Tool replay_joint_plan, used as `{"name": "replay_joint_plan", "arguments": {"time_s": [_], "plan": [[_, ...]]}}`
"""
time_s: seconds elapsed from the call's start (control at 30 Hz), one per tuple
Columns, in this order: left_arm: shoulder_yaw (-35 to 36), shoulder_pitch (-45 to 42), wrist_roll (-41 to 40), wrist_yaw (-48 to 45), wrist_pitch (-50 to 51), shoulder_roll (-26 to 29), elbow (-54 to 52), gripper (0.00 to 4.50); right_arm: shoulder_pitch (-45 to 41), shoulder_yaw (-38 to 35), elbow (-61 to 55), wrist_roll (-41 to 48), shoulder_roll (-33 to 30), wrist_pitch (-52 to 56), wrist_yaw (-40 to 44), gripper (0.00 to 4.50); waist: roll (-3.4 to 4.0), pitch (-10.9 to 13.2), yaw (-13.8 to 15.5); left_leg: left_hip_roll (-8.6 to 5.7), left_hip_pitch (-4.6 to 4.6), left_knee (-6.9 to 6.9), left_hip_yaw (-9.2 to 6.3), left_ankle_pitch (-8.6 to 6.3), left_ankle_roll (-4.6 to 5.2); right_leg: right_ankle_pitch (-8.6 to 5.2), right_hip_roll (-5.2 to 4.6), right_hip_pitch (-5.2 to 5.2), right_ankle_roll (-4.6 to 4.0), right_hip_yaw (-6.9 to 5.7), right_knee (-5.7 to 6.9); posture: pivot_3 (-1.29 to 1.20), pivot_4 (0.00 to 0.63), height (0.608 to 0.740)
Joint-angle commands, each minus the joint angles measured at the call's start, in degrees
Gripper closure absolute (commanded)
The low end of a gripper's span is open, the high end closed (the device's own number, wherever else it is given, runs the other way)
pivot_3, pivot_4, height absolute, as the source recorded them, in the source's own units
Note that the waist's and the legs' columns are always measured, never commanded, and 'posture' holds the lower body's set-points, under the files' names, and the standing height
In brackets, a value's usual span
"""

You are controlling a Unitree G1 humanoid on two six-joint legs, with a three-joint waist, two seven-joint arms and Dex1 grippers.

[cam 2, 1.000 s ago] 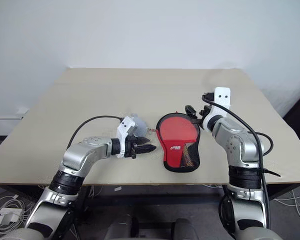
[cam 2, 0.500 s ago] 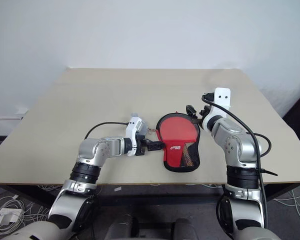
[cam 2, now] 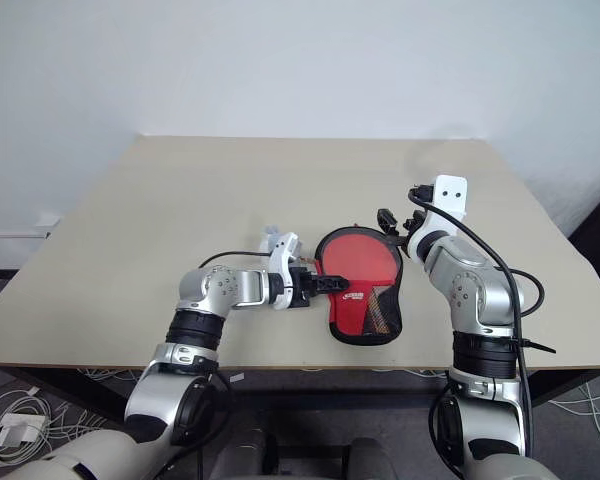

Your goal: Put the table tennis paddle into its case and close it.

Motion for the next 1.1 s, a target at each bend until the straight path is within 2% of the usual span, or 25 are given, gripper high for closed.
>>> {"name": "replay_joint_plan", "arguments": {"time_s": [0.03, 0.3, 0.4, 0.6, 0.9, 1.0, 1.1], "plan": [[1.0, -1.2, -2.8, 0.8, 3.5, -2.4, -1.8, 0.02, -0.4, -0.9, -2.3, -0.2, 0.3, -1.1, -0.6, 0.0, 0.0, 0.0, 0.0, 0.0, 0.0, -0.02, -0.02, 0.0, 0.0, 0.01, 0.0, 0.03, 0.02, -0.02, -0.08, 0.0, 0.0, 0.74], [4.0, -0.6, -1.7, 7.3, 2.2, -4.5, 0.5, 0.02, -0.5, -1.4, -2.1, -0.6, 0.5, -1.3, -1.1, 0.0, 0.0, 0.0, 0.0, -0.04, 0.02, -0.06, -0.05, -0.01, 0.02, 0.08, 0.0, 0.14, 0.07, -0.02, -0.26, 0.0, 0.0, 0.74], [5.2, -1.0, -2.3, 9.1, 1.6, -4.6, 1.3, 0.56, -0.5, -1.2, -2.0, -0.9, 0.4, -1.5, -1.3, 0.0, 0.0, 0.0, -0.1, -0.04, 0.07, -0.05, -0.06, -0.01, 0.01, 0.1, 0.0, 0.15, 0.03, -0.03, -0.27, 0.0, 0.0, 0.74], [7.9, -1.6, -5.5, 9.1, 1.9, -4.8, 1.9, 2.7, -0.7, -1.6, -1.8, -1.3, 0.8, -1.5, -1.3, 0.0, 0.01, 0.0, -0.1, -0.05, 0.07, -0.06, -0.09, -0.01, 0.01, 0.24, 0.0, 0.06, -0.03, -0.01, -0.29, 0.0, 0.0, 0.74], [9.8, -1.0, -7.0, 10.3, 2.7, -5.3, 2.9, 2.7, -0.7, -1.7, -1.6, -1.7, 1.1, -1.5, -1.5, 0.0, 0.01, 0.0, 0.0, -0.11, 0.02, -0.08, -0.1, -0.01, 0.01, 0.22, -0.01, 0.07, 0.01, 0.01, -0.38, 0.0, 0.0, 0.74], [10.3, -1.5, -7.0, 10.8, 2.5, -5.5, 4.1, 3.34, -1.0, -2.0, -1.3, -1.8, 1.2, -1.5, -1.6, 0.0, 0.01, 0.0, 0.0, -0.11, 0.03, -0.09, -0.11, -0.01, 0.01, 0.22, -0.01, 0.07, 0.01, 0.01, -0.37, 0.0, 0.0, 0.74], [10.3, -1.7, -7.1, 11.3, 2.2, -5.7, 3.9, 4.36, -1.1, -2.0, -1.4, -1.9, 1.3, -1.6, -1.8, 0.0, 0.0, 0.0, 0.0, -0.11, 0.03, -0.08, -0.11, -0.01, 0.01, 0.22, -0.01, 0.07, 0.01, 0.01, -0.38, 0.0, 0.0, 0.74]]}}
